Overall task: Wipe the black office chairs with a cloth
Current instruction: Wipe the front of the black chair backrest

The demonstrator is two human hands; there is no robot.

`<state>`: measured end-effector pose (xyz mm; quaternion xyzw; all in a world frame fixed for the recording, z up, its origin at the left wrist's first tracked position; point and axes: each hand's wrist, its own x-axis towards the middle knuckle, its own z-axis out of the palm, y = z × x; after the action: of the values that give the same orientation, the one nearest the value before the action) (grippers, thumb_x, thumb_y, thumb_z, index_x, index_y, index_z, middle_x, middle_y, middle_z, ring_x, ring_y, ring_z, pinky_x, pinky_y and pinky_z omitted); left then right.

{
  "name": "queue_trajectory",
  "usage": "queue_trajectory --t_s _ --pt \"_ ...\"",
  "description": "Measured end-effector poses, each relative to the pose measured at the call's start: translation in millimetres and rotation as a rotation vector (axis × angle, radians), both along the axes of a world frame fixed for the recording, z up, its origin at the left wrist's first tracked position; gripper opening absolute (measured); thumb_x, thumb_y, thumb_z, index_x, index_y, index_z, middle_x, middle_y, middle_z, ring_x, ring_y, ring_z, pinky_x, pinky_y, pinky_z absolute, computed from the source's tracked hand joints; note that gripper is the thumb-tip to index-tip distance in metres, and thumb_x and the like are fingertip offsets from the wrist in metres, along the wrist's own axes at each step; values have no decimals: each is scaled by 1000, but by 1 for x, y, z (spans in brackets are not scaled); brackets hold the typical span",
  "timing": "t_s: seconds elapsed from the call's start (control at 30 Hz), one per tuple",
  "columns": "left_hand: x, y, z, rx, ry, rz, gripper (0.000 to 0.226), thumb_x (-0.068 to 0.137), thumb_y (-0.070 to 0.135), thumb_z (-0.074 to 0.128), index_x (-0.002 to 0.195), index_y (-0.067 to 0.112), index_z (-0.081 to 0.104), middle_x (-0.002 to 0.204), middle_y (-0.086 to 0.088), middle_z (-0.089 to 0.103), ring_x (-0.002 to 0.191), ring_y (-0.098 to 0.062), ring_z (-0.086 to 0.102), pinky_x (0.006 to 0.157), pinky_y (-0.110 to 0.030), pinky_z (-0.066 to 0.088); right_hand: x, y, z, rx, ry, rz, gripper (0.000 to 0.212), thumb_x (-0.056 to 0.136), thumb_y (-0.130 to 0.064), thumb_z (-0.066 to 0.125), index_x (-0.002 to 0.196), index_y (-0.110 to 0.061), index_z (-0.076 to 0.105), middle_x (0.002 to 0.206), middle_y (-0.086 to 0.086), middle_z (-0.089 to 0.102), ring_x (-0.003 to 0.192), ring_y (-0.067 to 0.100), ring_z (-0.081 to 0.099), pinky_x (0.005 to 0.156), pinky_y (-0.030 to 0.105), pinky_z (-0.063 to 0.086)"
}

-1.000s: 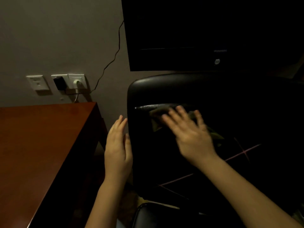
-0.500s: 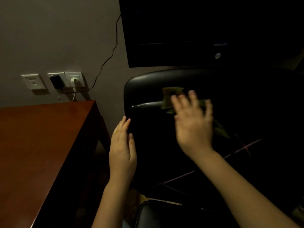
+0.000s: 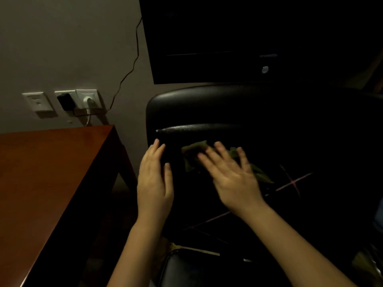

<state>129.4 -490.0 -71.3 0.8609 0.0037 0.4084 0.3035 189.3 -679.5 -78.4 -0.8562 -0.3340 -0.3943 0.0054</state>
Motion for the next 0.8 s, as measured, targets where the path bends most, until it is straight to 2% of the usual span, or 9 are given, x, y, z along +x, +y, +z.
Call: queue_trajectory --t_s 0.13,0.27,0.37,0.57,0.7,0.8 --pt "14 -31 8 119 -43 -40 47 97 22 41 142 9 40 154 0 30 146 -13 20 117 -48 25 3 -91 10 142 -11 -181 54 90 -18 41 144 -16 35 145 8 46 146 22 19 117 47 0" --pt "45 -47 15 285 -172 -43 43 97 13 45 139 5 45 151 -11 37 144 -23 27 119 -47 18 -10 -169 10 337 -11 -354 47 97 -21 38 143 -11 37 146 14 44 144 27 22 118 47 2" --pt "63 -47 11 346 -229 25 42 97 14 46 138 6 47 149 -13 40 142 -26 32 118 -46 19 -17 -191 2 424 -3 -384 46 100 -24 34 143 -7 38 147 17 42 144 27 22 118 47 5" --pt "62 -34 0 335 -257 63 44 97 15 41 141 6 44 150 -12 39 143 -25 29 118 -47 18 -11 -132 7 456 -17 -414 53 96 -27 39 147 -16 31 145 13 46 143 28 25 115 51 8" --pt "63 -33 0 316 -252 50 44 98 9 37 141 6 44 150 -10 40 143 -23 30 118 -47 19 -9 -37 4 275 50 -301 58 90 -28 41 146 -19 30 146 6 47 142 26 24 115 51 4" --pt "61 -29 0 306 -248 26 48 94 9 37 141 5 44 149 -10 40 143 -22 30 118 -45 18 -16 12 -7 138 101 -194 60 90 -28 42 149 -22 30 152 -2 39 146 20 17 117 48 -3"
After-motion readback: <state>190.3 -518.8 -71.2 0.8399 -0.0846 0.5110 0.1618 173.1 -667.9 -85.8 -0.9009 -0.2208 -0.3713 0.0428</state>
